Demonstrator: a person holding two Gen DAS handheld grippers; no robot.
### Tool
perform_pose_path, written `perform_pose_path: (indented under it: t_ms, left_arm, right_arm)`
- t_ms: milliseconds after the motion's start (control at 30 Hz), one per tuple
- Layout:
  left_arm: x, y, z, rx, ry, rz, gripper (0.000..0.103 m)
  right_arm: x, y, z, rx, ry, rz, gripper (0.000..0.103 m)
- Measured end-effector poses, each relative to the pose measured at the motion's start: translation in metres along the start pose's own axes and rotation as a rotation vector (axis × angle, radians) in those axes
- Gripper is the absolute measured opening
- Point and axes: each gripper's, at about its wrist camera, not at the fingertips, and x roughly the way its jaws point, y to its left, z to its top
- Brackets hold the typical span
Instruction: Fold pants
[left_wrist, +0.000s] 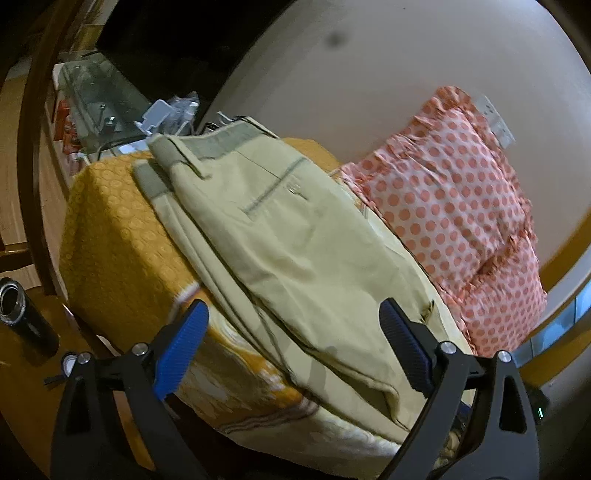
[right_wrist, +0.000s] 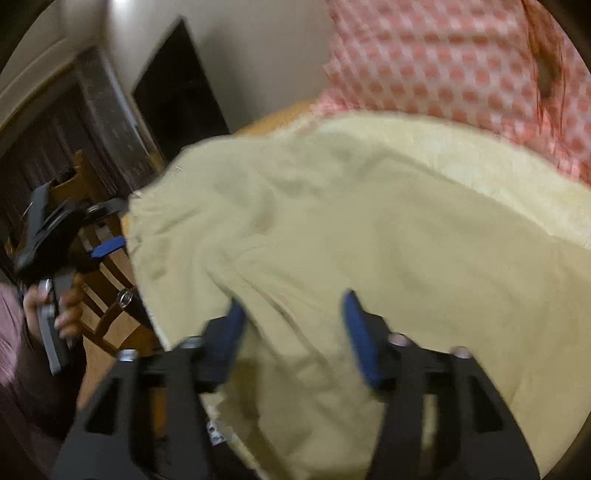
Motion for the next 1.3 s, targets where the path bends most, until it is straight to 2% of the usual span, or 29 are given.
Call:
perform_pose_path:
  t_ms: [133,200,400,467,500,567,600,700,767,867,967,1033,1100,1167,1200,1267,1300]
  left_arm:
    - [0.005,0.007,0.015,-0.014,-0.014,0.045,0.093]
    - [0.008,0.010,0.022,-0.018,-0.018,0.065,0.093]
    - [0.026,0.013,0.044,-0.018,-0.016,0.125,0.090]
    - [0.035,0.010,0.050,-0.002,-0.012,0.193,0.064]
    - [0.039,0.010,0.052,-0.002,0.004,0.210,0.025]
    - [0.045,0.008,0.056,0.010,0.027,0.236,0.017]
    - [0.043,-0.002,0.060,0.048,0.020,0.245,0.011]
    - [0.031,-0.047,0.064,0.202,-0.043,0.255,0.008]
    - [0.019,-0.099,0.061,0.344,-0.086,0.192,0.007]
    - [0.009,-0.183,0.034,0.556,-0.089,0.034,0.007]
    - [0.002,-0.258,-0.023,0.777,-0.061,-0.143,0.007]
    - [0.002,-0.293,-0.073,0.900,0.009,-0.278,0.008]
    - [0.013,-0.314,-0.129,1.025,0.106,-0.342,0.009]
    - [0.027,-0.318,-0.173,1.123,0.189,-0.357,0.010]
    - [0.036,-0.315,-0.197,1.168,0.264,-0.365,0.010]
    - [0.044,-0.304,-0.223,1.204,0.377,-0.381,0.013]
    - [0.042,-0.298,-0.228,1.214,0.382,-0.383,0.015]
  right_arm:
    - [-0.039,-0.008,0.001,0.021,-0.118,0.055,0.093]
    - [-0.056,-0.021,0.000,0.063,-0.164,0.055,0.095]
    - [-0.064,-0.035,-0.005,0.139,-0.182,0.063,0.095]
    - [-0.062,-0.037,-0.007,0.152,-0.179,0.072,0.095]
    - [-0.060,-0.037,-0.009,0.154,-0.179,0.073,0.095]
    - [-0.063,-0.040,-0.014,0.160,-0.184,0.073,0.095]
    - [-0.065,-0.043,-0.017,0.164,-0.189,0.071,0.095]
    - [-0.080,-0.056,-0.021,0.191,-0.220,0.042,0.095]
    - [-0.095,-0.069,-0.025,0.222,-0.255,0.011,0.095]
    - [-0.121,-0.092,-0.034,0.293,-0.319,-0.047,0.095]
    - [-0.151,-0.115,-0.045,0.373,-0.390,-0.105,0.096]
    - [-0.167,-0.128,-0.053,0.418,-0.428,-0.140,0.096]
    - [-0.182,-0.142,-0.064,0.480,-0.463,-0.165,0.096]
    - [-0.189,-0.154,-0.073,0.538,-0.478,-0.161,0.096]
    - [-0.190,-0.163,-0.077,0.579,-0.480,-0.142,0.096]
    - [-0.189,-0.174,-0.083,0.640,-0.472,-0.101,0.096]
    - [-0.187,-0.179,-0.085,0.668,-0.463,-0.079,0.096]
